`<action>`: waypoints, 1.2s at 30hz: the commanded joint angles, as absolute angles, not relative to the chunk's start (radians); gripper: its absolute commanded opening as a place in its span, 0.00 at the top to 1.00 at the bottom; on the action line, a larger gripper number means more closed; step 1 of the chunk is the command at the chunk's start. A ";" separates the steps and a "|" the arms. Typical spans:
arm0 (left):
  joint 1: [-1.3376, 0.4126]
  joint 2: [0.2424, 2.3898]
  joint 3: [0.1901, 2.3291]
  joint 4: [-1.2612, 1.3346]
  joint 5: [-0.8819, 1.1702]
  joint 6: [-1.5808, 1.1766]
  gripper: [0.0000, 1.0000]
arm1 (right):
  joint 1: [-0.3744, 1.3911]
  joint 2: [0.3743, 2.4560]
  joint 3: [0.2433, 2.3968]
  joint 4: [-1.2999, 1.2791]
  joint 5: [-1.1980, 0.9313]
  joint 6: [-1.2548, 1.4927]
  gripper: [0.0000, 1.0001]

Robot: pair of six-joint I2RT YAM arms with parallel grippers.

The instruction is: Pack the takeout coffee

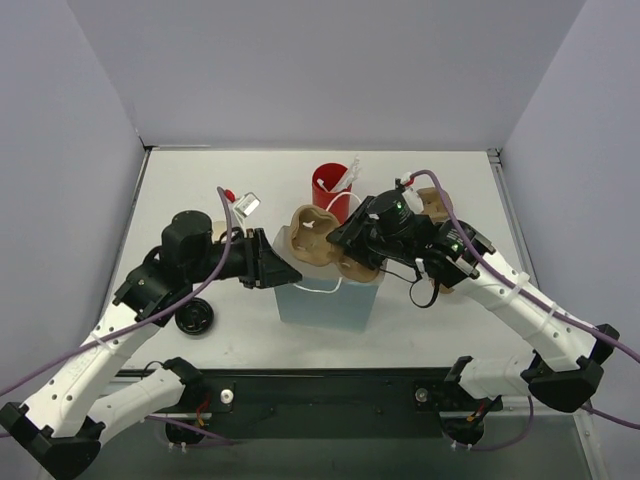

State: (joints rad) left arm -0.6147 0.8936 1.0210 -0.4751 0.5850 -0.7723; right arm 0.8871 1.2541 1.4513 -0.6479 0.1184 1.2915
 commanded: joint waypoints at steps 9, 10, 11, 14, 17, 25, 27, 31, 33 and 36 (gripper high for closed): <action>-0.617 0.830 1.387 -0.799 0.094 -0.686 0.46 | 0.934 1.373 1.589 -0.874 0.175 1.183 0.64; -0.617 0.824 1.390 -0.817 0.057 -0.684 0.45 | 0.934 1.387 1.603 -0.896 0.172 1.175 0.64; -0.617 0.816 1.390 -0.836 0.019 -0.692 0.44 | 0.934 1.394 1.612 -0.908 0.166 1.167 0.64; -0.617 0.815 1.368 -0.877 -0.052 -0.693 0.42 | 0.934 1.423 1.644 -0.956 0.158 1.132 0.64; -0.615 0.825 1.332 -0.880 -0.058 -0.693 0.41 | 0.937 1.443 1.661 -0.989 0.161 1.115 0.64; -0.611 0.856 1.282 -0.920 -0.078 -0.689 0.40 | 0.940 1.471 1.646 -1.009 0.161 1.112 0.64; -0.606 0.857 1.272 -0.925 -0.081 -0.689 0.40 | 0.943 1.471 1.628 -1.011 0.160 1.112 0.64; -0.603 0.859 1.262 -0.930 -0.094 -0.687 0.40 | 0.951 1.486 1.620 -1.011 0.166 1.103 0.63; -0.601 0.861 1.256 -0.936 -0.104 -0.687 0.40 | 0.951 1.502 1.623 -1.009 0.164 1.101 0.63; -0.600 0.861 1.252 -0.939 -0.110 -0.687 0.40 | 0.953 1.520 1.634 -1.006 0.150 1.098 0.63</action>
